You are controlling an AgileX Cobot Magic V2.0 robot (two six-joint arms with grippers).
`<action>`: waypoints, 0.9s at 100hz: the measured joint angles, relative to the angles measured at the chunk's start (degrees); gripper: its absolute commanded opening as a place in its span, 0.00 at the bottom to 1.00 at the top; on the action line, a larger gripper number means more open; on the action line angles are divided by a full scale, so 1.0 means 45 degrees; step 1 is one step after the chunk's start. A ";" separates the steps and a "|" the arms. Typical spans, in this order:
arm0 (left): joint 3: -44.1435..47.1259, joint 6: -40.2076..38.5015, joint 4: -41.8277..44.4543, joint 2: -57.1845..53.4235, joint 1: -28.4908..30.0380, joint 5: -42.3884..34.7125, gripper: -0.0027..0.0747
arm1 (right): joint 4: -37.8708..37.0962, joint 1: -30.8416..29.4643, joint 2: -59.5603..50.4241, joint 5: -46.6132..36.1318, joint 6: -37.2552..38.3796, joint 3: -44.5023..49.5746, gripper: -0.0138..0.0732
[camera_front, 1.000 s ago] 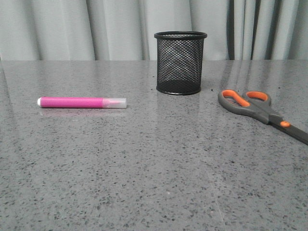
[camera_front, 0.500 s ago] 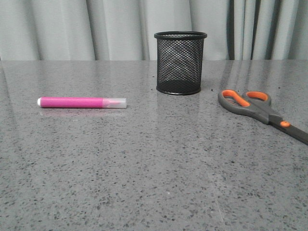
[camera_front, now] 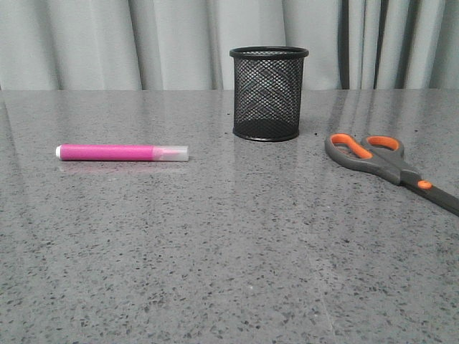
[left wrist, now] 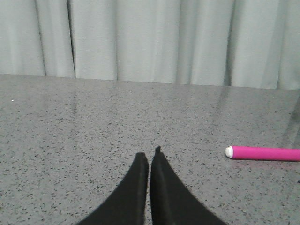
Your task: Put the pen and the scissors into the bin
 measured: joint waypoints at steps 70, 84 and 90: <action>0.0000 0.0000 -0.4315 0.0000 0.0000 0.0000 0.01 | 0.3579 0.0000 0.0000 -0.0654 0.0000 0.0000 0.08; 0.0000 0.0000 -0.5326 0.0000 0.0000 -0.0078 0.01 | 0.5599 0.0000 0.0000 -0.0802 0.0000 0.0000 0.08; 0.0000 0.0000 -0.5511 0.0000 0.0000 -0.0163 0.01 | 0.6358 0.0000 0.0000 -0.0830 0.0000 0.0000 0.08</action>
